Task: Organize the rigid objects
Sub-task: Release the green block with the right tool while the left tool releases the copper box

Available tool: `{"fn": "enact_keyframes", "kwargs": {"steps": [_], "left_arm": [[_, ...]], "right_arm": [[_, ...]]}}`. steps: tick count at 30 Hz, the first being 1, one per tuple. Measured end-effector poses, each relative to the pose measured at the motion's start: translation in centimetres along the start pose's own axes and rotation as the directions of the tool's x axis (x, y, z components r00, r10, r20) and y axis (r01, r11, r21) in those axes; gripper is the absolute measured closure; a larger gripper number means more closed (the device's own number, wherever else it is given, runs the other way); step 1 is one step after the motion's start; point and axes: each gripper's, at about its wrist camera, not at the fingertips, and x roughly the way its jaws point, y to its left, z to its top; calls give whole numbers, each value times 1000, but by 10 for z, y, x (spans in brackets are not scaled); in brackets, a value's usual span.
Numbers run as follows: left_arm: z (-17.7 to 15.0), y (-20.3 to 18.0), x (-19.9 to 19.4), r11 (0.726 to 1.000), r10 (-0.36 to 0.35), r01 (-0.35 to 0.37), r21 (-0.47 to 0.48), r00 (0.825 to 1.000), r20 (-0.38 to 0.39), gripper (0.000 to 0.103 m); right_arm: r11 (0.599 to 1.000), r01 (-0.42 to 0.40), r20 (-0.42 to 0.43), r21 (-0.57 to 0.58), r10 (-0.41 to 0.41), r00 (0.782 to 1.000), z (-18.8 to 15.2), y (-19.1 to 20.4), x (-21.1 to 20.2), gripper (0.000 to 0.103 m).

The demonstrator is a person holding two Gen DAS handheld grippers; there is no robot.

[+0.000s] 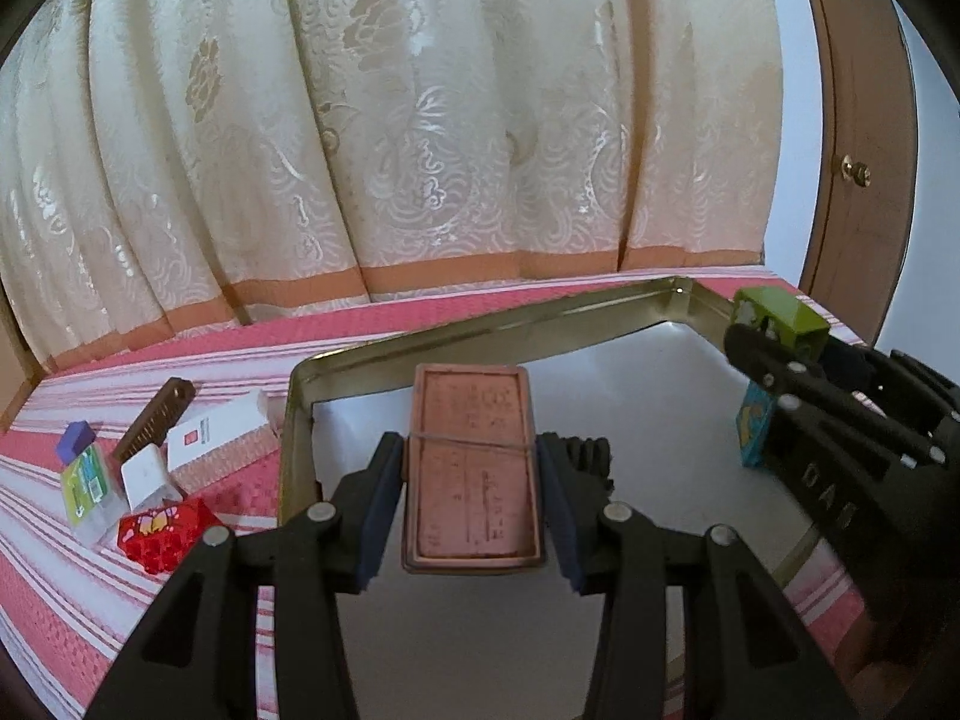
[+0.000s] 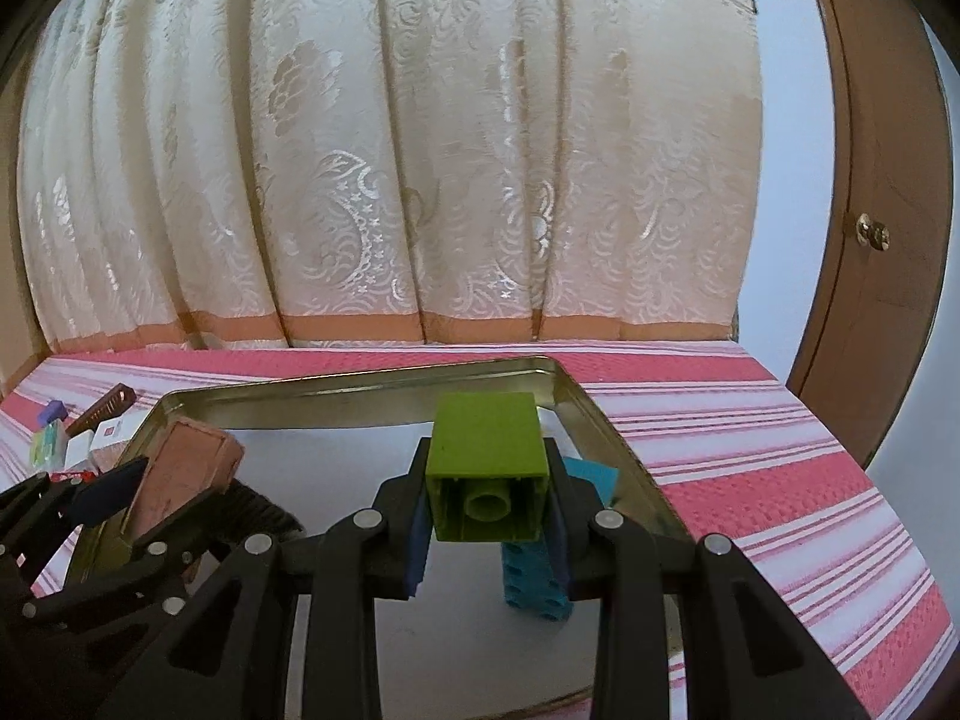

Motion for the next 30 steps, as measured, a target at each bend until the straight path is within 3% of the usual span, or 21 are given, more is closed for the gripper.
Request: {"fn": "enact_keyframes", "kwargs": {"steps": [5,20,26,29,30], "left_arm": [[6,0,8,1000,11,-11,-6,1000,-12,58],[9,15,5,996,82,-83,-34,996,-27,58],[7,12,10,998,68,-68,-6,996,-49,58],[6,6,8,996,82,-81,28,996,-41,32],[5,3,6,995,89,-87,46,996,-30,17]], "right_arm": [[999,-7,-4,-47,7,1000,1,13,5,68],[996,-83,-35,-31,82,996,1,18,16,69],[991,-132,-73,-34,130,989,0,25,25,69],[984,-178,-83,-8,176,981,-1,22,27,64],[983,-185,-79,-2,184,980,-1,21,26,60]]}}
